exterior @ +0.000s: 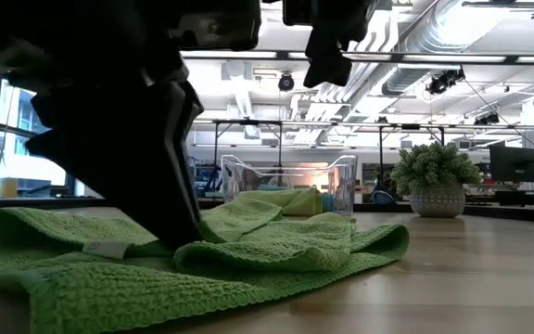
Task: Roll microfiber towels into tight, uniform cylinder then place into a basket
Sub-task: Fold the green microfiber cloth
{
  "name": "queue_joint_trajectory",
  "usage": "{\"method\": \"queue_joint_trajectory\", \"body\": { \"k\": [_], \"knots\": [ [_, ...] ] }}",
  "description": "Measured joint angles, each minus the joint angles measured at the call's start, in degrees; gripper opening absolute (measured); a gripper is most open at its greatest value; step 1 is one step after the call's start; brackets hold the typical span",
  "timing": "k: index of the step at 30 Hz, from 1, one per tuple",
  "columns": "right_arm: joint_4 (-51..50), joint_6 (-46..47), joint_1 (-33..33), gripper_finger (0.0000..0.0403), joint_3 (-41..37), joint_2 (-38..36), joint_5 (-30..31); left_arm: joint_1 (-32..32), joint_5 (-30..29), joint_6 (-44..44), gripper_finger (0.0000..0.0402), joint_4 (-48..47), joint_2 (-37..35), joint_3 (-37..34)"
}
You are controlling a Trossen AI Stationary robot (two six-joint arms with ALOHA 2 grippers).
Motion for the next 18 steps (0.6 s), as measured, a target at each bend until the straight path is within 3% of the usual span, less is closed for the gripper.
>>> {"method": "queue_joint_trajectory", "body": {
  "k": [4, 11, 18],
  "knots": [
    [-0.02, -7.13, 0.49, 0.0208, 0.00, 0.00, 0.07, -0.18, -0.22, 1.69, 0.0005, -0.94, -0.30, 0.00],
    [0.71, -18.48, 3.09, 0.0208, 0.00, 0.00, 0.11, -0.50, 0.14, 0.11, 0.0002, -6.76, -2.51, 0.11],
    [3.30, -24.04, 5.57, 0.0208, -0.86, -0.07, 0.06, -1.27, -4.54, -3.68, 0.0002, -14.10, -7.88, 0.18]
  ]
}}
